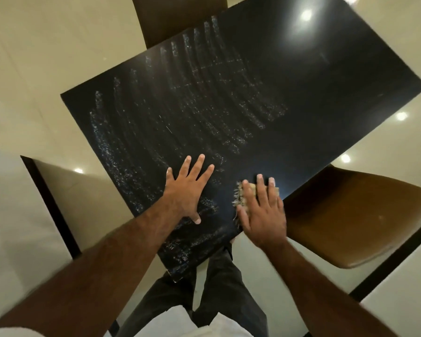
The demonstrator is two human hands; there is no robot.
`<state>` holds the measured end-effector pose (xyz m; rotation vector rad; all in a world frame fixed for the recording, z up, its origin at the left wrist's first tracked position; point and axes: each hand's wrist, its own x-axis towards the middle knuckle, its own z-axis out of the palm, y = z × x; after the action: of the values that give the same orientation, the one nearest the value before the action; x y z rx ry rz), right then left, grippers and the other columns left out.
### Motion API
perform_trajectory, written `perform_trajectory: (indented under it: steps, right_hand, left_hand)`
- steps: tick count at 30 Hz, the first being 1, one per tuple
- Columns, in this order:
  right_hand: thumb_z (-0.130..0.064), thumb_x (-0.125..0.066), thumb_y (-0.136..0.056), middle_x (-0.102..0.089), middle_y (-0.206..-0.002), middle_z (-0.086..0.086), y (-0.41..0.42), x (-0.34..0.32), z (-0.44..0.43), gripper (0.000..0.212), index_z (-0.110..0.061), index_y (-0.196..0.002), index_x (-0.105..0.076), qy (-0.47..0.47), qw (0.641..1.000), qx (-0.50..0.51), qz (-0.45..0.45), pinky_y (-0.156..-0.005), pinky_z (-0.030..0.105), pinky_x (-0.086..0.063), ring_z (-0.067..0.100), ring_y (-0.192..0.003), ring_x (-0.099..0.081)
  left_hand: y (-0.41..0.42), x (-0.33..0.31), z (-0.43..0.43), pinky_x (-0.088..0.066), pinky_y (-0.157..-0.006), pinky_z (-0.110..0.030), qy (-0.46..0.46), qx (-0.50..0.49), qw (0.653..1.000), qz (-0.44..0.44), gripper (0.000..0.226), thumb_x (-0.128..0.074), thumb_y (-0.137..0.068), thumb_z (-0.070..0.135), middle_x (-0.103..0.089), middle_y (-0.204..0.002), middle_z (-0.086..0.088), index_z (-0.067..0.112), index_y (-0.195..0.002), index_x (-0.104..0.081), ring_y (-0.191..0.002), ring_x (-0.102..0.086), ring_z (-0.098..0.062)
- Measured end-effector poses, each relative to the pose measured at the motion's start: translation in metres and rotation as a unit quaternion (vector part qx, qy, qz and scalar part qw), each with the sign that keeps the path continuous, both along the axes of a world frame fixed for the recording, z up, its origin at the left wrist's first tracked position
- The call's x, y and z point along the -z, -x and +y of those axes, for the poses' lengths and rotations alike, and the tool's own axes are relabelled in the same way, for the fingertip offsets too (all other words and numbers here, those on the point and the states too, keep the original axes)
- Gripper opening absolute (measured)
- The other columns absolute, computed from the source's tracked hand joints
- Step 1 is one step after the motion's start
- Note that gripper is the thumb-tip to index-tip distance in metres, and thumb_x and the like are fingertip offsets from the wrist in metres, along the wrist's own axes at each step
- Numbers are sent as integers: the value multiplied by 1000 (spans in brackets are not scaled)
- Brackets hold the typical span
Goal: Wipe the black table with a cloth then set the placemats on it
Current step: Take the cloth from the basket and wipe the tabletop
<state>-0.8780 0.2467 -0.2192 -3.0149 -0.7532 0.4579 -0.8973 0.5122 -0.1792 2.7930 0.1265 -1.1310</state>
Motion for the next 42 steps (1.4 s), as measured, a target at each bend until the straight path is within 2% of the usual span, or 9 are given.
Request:
perform_trajectory:
  steps: [3,6,11,14,18,22,26,30,42]
  right_hand:
    - [-61,-35,-113,-10,-184,12,-39,5,14,72,-30,-176,-18,-2,993,113,-36,-132,65,-26,42,-170,-5]
    - [-62,-30,-113,-6,-185,12,-64,10,46,73,-30,-176,-14,-26,986,162,-33,-132,66,-23,43,-170,0]
    - [-63,-28,-113,0,-186,9,-12,8,82,73,-32,-177,-11,-42,999,17,-8,-134,62,-10,40,-170,8]
    - [-64,-28,-113,4,-186,7,43,5,65,74,-33,-178,-8,-43,997,-65,23,-137,60,-11,35,-171,13]
    - [-68,-24,-113,13,-185,0,62,2,38,74,-40,-177,2,-36,994,-70,72,-137,58,-10,29,-169,21]
    - [-65,-16,-113,11,-186,-3,15,-16,26,70,-41,-176,1,-88,993,-28,73,-132,56,-10,26,-170,20]
    - [-54,-31,-116,5,-186,2,-54,-16,7,69,-33,-177,-7,-80,994,66,29,-133,57,-13,31,-171,12]
    - [-57,-30,-115,4,-186,8,-84,2,0,72,-30,-177,-7,-50,997,50,24,-132,62,-22,37,-171,6]
    - [-61,-25,-114,8,-186,7,-72,25,10,72,-32,-178,-7,-35,998,-42,-21,-133,58,-19,37,-171,8]
  left_hand:
    - [2,1,2,-9,-126,-80,2,6,1000,-6,171,-101,-61,67,46,-172,-1,37,-169,28,-165,30,-39]
    - [2,4,1,-10,-126,-81,-2,8,1000,-12,173,-101,-60,65,46,-172,-2,36,-169,30,-165,30,-40]
    - [6,11,5,-12,-126,-80,-9,15,999,-33,173,-101,-59,68,44,-174,0,37,-169,28,-166,27,-39]
    - [8,10,5,-12,-128,-77,-3,8,999,-38,170,-100,-59,68,43,-175,2,38,-170,25,-166,27,-37]
    - [9,2,1,-15,-131,-72,-10,-3,999,-38,167,-100,-63,66,38,-177,-1,36,-171,23,-168,21,-37]
    - [26,-6,-19,-9,-136,-64,29,-70,994,-74,145,-89,-84,57,30,-180,-9,28,-172,21,-170,14,-36]
    - [60,0,-96,5,-136,-60,86,-72,982,-152,111,-48,-105,73,36,-177,-11,19,-172,22,-166,27,-34]
    - [81,29,-159,8,-136,-58,115,-61,975,-181,93,-14,-108,77,37,-178,-6,21,-173,22,-166,30,-31]
    - [10,60,-108,-11,-136,-59,-3,-156,946,-284,74,-24,-114,50,7,-186,-7,17,-177,0,-171,3,-31]
